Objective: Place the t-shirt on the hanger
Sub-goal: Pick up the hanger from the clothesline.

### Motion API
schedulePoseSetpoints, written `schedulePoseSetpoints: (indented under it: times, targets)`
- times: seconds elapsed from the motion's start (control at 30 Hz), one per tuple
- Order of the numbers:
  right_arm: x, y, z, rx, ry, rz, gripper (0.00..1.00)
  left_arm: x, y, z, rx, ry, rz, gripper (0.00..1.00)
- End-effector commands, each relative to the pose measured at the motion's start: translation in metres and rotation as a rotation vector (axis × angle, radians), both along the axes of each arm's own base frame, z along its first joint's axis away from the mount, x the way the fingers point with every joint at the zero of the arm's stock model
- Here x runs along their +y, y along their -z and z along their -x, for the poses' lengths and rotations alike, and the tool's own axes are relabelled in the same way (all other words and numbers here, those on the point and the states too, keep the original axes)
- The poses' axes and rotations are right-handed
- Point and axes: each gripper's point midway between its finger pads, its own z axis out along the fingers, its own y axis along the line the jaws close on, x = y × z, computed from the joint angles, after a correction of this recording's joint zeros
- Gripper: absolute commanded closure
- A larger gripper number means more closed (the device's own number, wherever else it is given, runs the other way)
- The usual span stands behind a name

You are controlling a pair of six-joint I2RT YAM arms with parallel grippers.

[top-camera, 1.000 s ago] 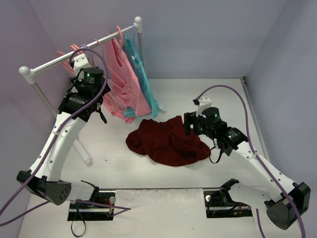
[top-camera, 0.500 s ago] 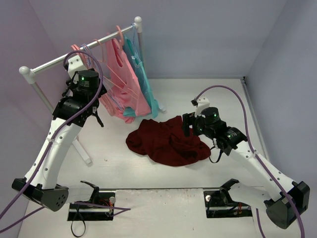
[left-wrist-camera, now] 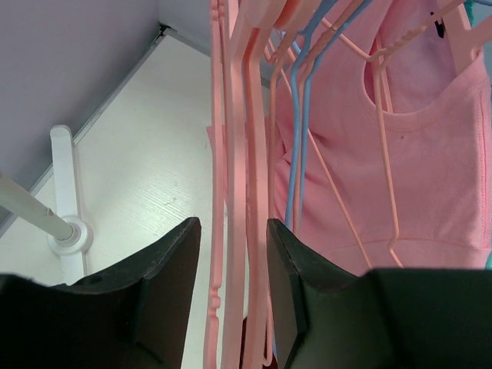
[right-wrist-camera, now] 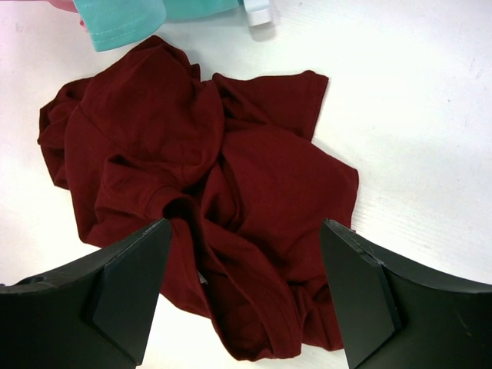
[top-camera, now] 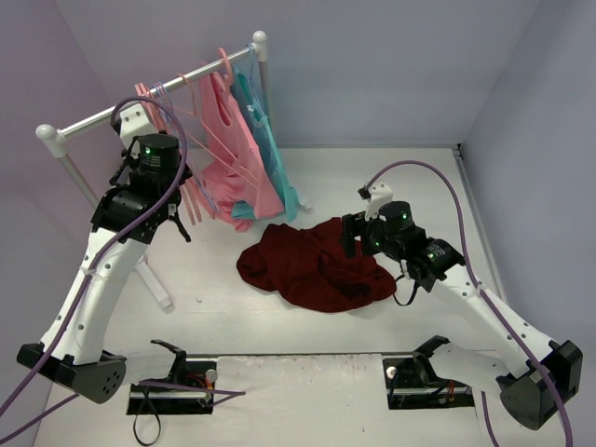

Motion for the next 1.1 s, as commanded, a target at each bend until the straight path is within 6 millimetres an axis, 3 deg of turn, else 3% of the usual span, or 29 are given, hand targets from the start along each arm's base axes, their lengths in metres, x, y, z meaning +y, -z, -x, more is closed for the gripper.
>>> schedulePoseSetpoints:
  times: [0.0,0.33,0.87,1.07]
  targets:
    - [0.008,-0.011,-0.006,-0.044,-0.023,-0.022,0.25,0.010,-0.013,0.004,-0.046,-0.035,-0.010,0.65]
    - [0.007,-0.006,-0.002,-0.036,-0.024,-0.023,0.25,0.009,0.004,-0.001,-0.010,-0.032,-0.004,0.65]
    - [0.007,-0.005,-0.001,-0.032,-0.034,-0.024,0.25,0.017,-0.030,0.014,-0.072,-0.004,-0.050,0.66]
    - [0.009,-0.003,0.002,-0.027,-0.047,-0.027,0.24,0.017,-0.032,0.015,-0.063,0.037,-0.071,0.66]
